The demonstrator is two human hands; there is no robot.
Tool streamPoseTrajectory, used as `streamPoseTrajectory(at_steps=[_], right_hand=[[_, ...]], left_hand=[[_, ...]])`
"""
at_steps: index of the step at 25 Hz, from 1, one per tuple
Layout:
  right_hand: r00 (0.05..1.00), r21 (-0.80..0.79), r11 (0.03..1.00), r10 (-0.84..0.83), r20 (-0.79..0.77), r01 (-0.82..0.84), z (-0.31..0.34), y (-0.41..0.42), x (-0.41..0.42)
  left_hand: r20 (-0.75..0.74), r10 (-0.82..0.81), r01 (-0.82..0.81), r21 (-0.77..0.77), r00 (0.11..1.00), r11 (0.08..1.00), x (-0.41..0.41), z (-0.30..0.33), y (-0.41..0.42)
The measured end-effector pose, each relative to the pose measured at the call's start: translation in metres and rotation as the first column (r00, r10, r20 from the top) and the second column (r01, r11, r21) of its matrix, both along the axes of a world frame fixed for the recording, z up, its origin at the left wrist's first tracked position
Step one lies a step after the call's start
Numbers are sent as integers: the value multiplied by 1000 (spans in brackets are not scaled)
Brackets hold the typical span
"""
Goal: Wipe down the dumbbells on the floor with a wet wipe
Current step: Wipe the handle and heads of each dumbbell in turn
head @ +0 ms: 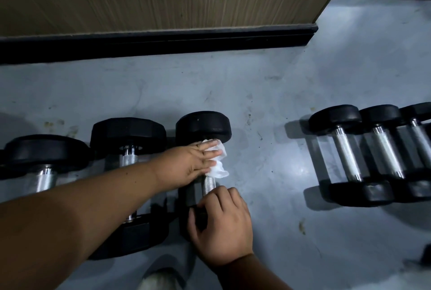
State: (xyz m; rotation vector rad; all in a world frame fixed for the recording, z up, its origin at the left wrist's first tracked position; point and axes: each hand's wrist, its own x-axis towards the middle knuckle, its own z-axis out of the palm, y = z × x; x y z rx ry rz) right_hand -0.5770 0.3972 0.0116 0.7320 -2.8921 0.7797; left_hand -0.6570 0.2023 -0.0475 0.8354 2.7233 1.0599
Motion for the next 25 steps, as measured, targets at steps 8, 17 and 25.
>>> streamPoseTrajectory(at_steps=[8,17,25], right_hand=[[1000,-107,994,17,27,-14,-7,13,-6],[999,-87,996,4,35,-1,-3,13,-5],[1000,-68,998,-9,24,10,0,12,-6]], left_hand=[[110,-239,248,-70,965,966,16,-1,19],[102,-94,98,-42,990,994,18,5,26],[87,-83,87,-42,993,995,-14,10,3]])
